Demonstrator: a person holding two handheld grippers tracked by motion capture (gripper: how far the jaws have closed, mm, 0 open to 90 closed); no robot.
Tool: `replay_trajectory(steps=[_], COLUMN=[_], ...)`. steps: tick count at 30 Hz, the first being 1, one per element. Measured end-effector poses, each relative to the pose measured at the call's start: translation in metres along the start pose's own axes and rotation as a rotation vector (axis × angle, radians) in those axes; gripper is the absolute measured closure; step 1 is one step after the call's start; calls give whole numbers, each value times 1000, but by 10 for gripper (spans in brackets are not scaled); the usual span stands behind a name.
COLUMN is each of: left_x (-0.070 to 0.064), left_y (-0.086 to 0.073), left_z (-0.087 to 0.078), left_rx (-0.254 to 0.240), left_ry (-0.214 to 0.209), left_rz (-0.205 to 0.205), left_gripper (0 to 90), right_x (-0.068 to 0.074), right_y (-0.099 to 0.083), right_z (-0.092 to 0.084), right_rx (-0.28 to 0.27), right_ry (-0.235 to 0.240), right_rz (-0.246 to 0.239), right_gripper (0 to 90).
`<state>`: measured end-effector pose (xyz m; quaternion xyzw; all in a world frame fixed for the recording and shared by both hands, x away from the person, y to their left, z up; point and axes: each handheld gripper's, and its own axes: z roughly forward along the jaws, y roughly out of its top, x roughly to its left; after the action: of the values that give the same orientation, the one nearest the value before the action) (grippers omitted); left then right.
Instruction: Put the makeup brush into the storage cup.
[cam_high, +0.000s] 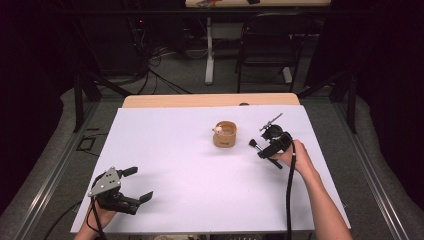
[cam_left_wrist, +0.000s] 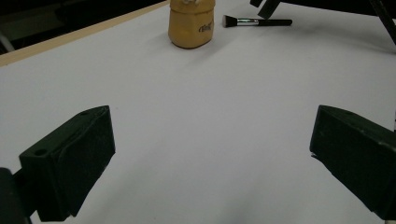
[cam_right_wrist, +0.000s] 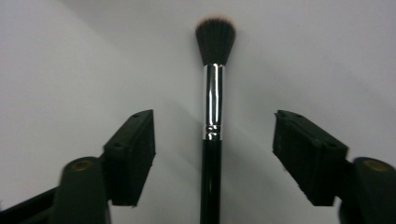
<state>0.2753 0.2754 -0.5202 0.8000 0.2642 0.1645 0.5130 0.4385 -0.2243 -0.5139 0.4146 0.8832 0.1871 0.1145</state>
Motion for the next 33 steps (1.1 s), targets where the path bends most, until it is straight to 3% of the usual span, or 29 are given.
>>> replay_trajectory(steps=[1, 2, 4, 5, 8, 9, 12, 14, 23, 24, 26, 28, 29, 30, 31, 33], left_x=[0, 0, 0, 0, 0, 0, 0, -1, 0, 0, 1, 1, 1, 1, 1, 0], left_y=[0, 0, 0, 0, 0, 0, 0, 0, 0, 0, 0, 0, 0, 0, 0, 0], left_z=[1, 1, 1, 1, 0, 0, 1, 1, 2, 2, 2, 2, 2, 2, 2, 2], left_rx=[-2, 2, 5, 6, 2, 2, 6, 8, 5, 11, 10, 11, 11, 11, 11, 10], left_ry=[1, 2, -3, -2, 6, 8, 2, 1, 5, 6, 2, 3, 2, 2, 2, 1], left_rz=[-2, 1, 3, 3, 1, 1, 3, 4, -2, 2, 2, 0, 0, 1, 4, 3], left_gripper=[2, 2, 2, 2, 2, 2, 2, 2, 2, 2, 2, 2, 2, 2, 2, 2], right_x=[1, 1, 1, 0, 0, -1, -1, -2, -2, -3, -3, -4, -4, -4, -3, -2], right_y=[-1, -1, -3, -3, -7, -7, -9, -9, -8, -8, -9, -9, -10, -9, -10, -10], right_z=[3, 4, 8, 6, 7, 5, 3, 3, 7, 6, 10, 10, 13, 10, 14, 14], right_rx=[-6, 25, 6, 43, 11, 34, 30, 26, 42, 62, 32, 42, 4, 48, 12, 32], right_ry=[1, 2, 4, -3, 5, -1, 2, 1, 17, 21, 26, 21, 25, 16, 21, 16], right_rz=[2, -4, 5, 6, 19, 15, 39, 22, 34, 28, 35, 37, 50, 40, 54, 68], right_gripper=[361, 379, 452, 476, 551, 569, 623, 650, 710, 716, 723, 730, 735, 740, 747, 757])
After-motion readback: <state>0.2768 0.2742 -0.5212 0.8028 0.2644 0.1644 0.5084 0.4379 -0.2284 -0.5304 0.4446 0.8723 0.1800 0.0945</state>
